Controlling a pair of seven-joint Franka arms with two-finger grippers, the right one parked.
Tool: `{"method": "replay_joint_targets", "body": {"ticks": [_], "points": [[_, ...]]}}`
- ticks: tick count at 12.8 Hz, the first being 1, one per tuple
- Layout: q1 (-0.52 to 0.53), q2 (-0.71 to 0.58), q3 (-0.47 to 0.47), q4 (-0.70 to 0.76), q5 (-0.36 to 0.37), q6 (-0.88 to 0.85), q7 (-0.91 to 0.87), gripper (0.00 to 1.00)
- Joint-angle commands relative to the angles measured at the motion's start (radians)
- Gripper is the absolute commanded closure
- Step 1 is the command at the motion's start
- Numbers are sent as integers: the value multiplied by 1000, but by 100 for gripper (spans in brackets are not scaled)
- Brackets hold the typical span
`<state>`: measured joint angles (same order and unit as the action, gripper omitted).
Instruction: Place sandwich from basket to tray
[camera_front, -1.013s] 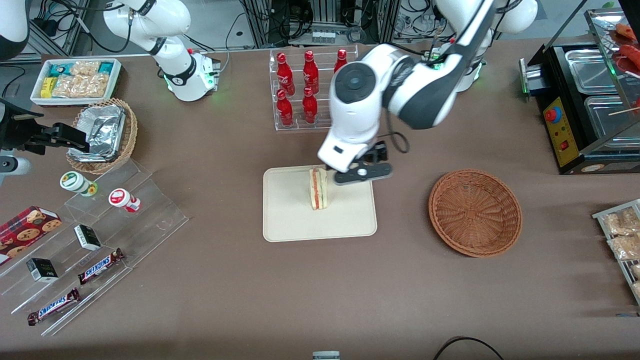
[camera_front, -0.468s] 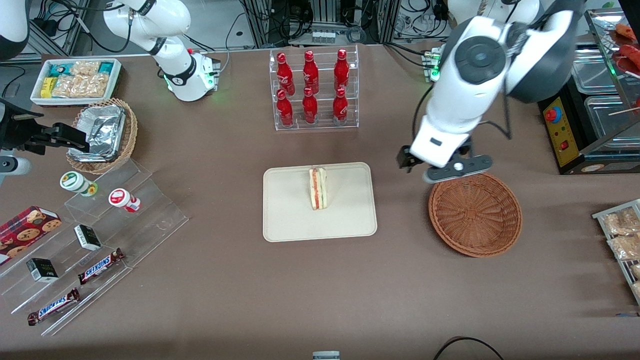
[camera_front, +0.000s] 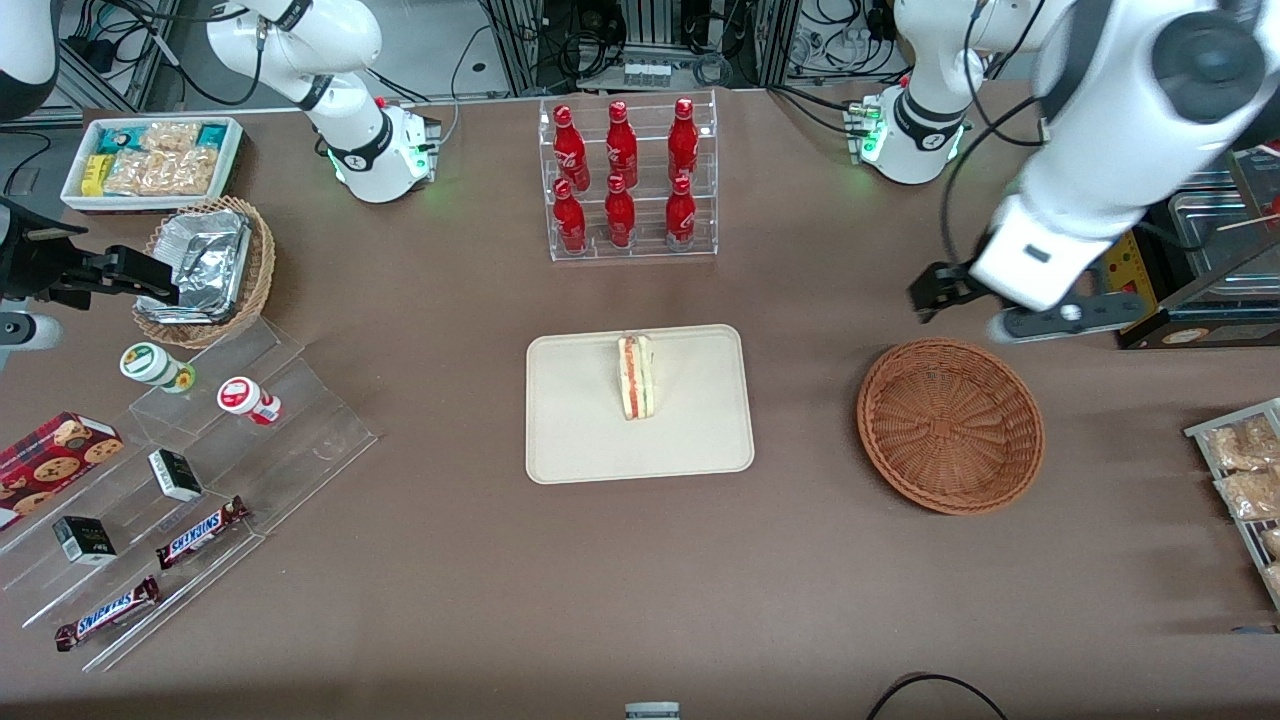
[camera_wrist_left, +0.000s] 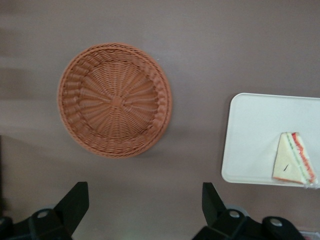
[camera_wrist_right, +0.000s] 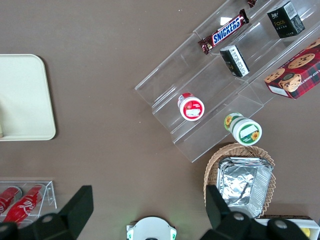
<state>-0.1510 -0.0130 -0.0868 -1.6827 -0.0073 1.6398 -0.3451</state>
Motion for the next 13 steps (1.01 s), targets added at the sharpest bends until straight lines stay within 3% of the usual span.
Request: {"method": "replay_joint_targets", "body": {"ticks": [1,4,6,8,11,13], "points": [[108,-82,-11,-31,-28,-61,162,0],[201,-100,-11,-29,-31,-81,279,0],[231,-101,5,-28,-100,-81,294,0],[220,-102,13,-28,-83,-80,327,0],[133,-70,54,23,36,-80,319,0],[87,-15,81,110,33,-83,324,0]]}}
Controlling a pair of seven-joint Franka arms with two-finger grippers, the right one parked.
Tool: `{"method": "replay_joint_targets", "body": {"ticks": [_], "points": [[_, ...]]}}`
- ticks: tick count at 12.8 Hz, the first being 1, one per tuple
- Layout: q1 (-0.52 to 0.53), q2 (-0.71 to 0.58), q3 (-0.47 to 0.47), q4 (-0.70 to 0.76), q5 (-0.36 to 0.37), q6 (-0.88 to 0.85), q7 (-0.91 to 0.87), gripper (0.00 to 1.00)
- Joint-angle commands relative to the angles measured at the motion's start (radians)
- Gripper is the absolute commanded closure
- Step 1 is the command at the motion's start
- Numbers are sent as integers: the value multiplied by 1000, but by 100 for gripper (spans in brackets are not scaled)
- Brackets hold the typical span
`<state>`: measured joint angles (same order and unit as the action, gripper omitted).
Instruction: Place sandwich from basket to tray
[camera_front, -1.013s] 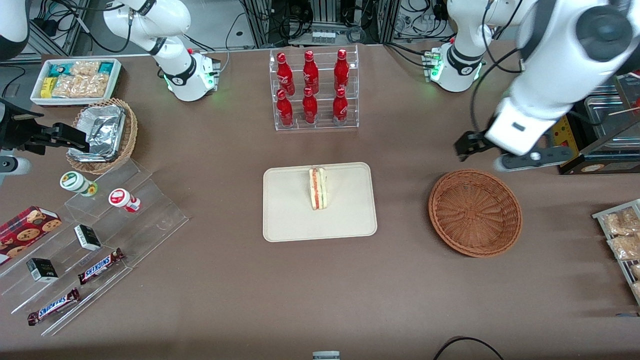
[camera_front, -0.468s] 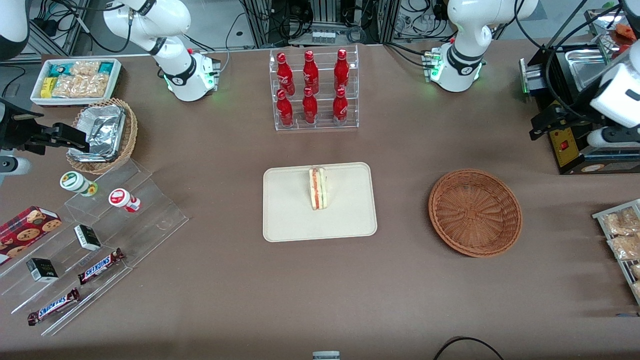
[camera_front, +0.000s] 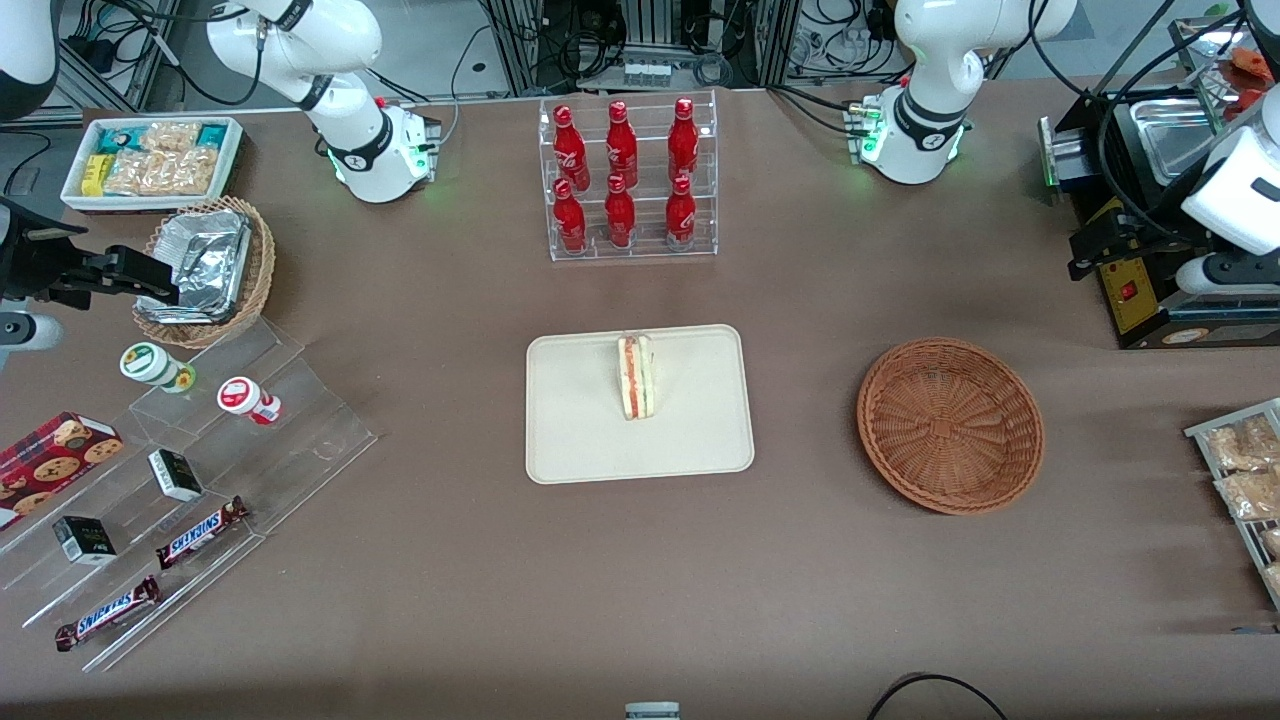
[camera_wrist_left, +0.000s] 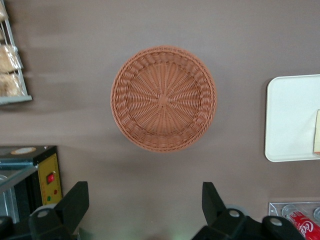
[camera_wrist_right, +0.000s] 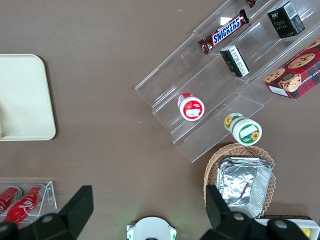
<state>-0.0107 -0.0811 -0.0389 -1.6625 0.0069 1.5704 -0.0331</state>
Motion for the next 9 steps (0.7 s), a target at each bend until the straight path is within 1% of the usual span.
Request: {"method": "replay_joint_targets", "body": {"ticks": [1,2,4,7,9], "points": [[-67,73,40,118,27,-20,13,0],[-71,86,40,124,27,-15,7,0],[-72,130,40,186,35,-23,12,0],[-61,127,40,192,21,-27,15,0],[-58,123,40,193,19,-76,15,0]]}}
